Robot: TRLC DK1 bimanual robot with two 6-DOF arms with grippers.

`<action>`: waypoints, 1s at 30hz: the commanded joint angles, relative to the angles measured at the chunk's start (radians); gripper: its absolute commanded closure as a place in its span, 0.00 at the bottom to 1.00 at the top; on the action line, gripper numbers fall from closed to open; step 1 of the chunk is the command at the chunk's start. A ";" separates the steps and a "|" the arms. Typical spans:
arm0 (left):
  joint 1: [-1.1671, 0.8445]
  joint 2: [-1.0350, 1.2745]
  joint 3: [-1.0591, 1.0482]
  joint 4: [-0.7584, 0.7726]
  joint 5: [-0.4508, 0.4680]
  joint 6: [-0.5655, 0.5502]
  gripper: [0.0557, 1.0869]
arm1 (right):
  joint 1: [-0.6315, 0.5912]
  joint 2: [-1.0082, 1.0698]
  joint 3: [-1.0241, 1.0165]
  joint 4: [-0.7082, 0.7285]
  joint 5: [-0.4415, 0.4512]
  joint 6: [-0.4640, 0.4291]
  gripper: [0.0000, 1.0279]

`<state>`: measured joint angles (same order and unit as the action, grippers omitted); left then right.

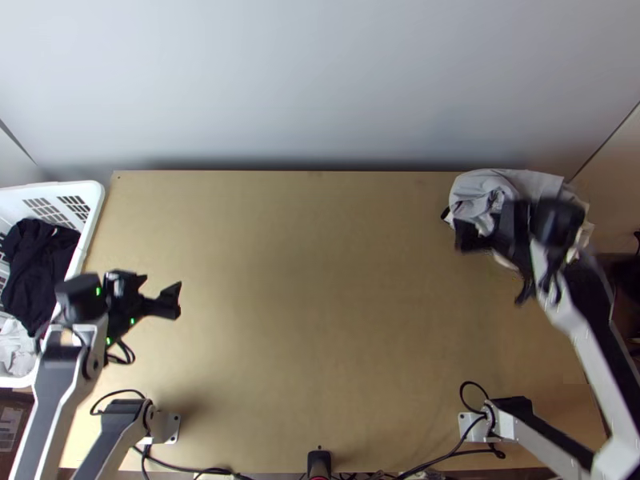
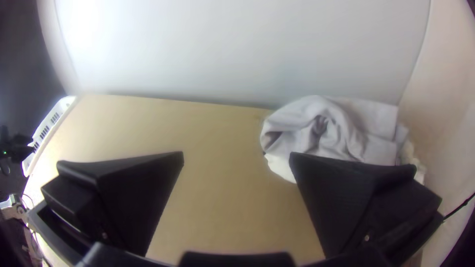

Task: Fold the t-shirt

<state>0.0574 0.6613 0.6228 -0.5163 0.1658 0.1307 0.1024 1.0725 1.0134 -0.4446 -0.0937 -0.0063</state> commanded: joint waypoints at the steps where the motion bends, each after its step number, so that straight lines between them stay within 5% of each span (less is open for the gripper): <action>1: -0.007 -0.312 -0.256 0.096 -0.054 0.018 0.05 | 0.180 -0.336 -0.380 0.067 0.209 -0.084 0.03; 5: -0.022 -0.430 -0.347 0.098 -0.132 -0.002 0.05 | 0.181 -0.445 -0.506 0.047 0.250 -0.060 0.03; 15: -0.008 -0.600 -0.494 0.334 -0.132 -0.129 0.05 | 0.151 -0.764 -0.759 0.170 0.295 -0.031 0.03; 20: -0.014 -0.663 -0.545 0.303 -0.132 -0.167 0.05 | 0.158 -1.077 -0.820 0.211 0.293 -0.021 0.03; 23: -0.016 -0.663 -0.545 0.303 -0.132 -0.167 0.05 | 0.158 -1.062 -0.860 0.271 0.293 0.057 0.03; 30: -0.008 -0.663 -0.546 0.302 -0.132 -0.155 0.05 | 0.157 -1.074 -0.920 0.228 0.292 0.060 0.03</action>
<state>0.0452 0.0177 0.0944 -0.2100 0.0330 -0.0235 0.2615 0.0570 0.1490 -0.2138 0.1963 0.0288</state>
